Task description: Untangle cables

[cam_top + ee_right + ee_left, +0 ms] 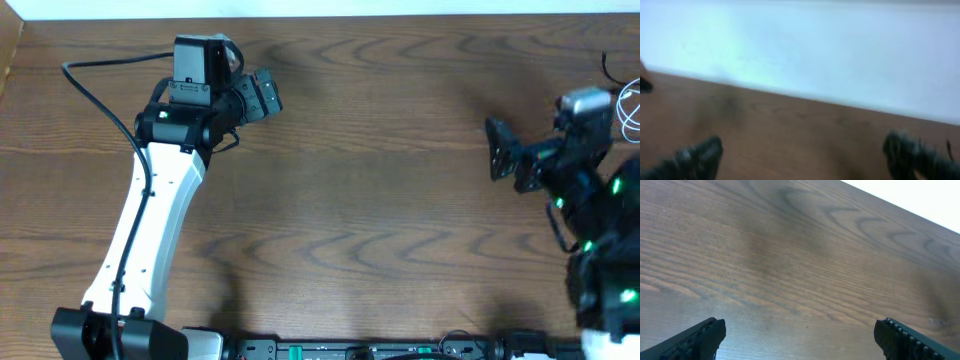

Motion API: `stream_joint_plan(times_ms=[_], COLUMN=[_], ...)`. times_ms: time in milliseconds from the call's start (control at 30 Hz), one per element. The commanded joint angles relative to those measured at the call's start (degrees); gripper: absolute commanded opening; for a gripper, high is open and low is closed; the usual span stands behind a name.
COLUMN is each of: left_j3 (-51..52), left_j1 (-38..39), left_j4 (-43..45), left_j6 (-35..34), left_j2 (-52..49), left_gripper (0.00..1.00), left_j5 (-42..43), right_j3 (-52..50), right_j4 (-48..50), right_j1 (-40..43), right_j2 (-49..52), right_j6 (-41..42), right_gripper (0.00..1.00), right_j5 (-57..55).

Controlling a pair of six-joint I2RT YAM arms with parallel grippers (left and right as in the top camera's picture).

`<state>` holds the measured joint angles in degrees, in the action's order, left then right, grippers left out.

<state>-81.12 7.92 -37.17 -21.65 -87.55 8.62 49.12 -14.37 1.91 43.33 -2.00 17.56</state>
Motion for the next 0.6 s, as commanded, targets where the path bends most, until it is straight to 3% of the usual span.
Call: stream_joint_plan(times_ms=[0, 200, 567], left_j3=[0.0, 0.0, 0.0], left_j1=[-0.1, -0.1, -0.1], left_j4=[-0.2, -0.2, -0.2], left_j6=[0.1, 0.1, 0.1], left_j2=[-0.2, -0.2, -0.2], left_gripper=[1.0, 1.0, 1.0], left_j5=[-0.8, -0.8, -0.8], right_j3=[-13.0, -31.5, -45.8], right_j4=[8.3, 20.6, 21.4], right_j1=[1.4, 2.2, 2.2], right_j2=[-8.6, -22.3, -38.7], right_j6=[-0.3, -0.3, -0.2], right_gripper=[0.99, 0.99, 0.99], right_j5=[-0.1, -1.0, -1.6])
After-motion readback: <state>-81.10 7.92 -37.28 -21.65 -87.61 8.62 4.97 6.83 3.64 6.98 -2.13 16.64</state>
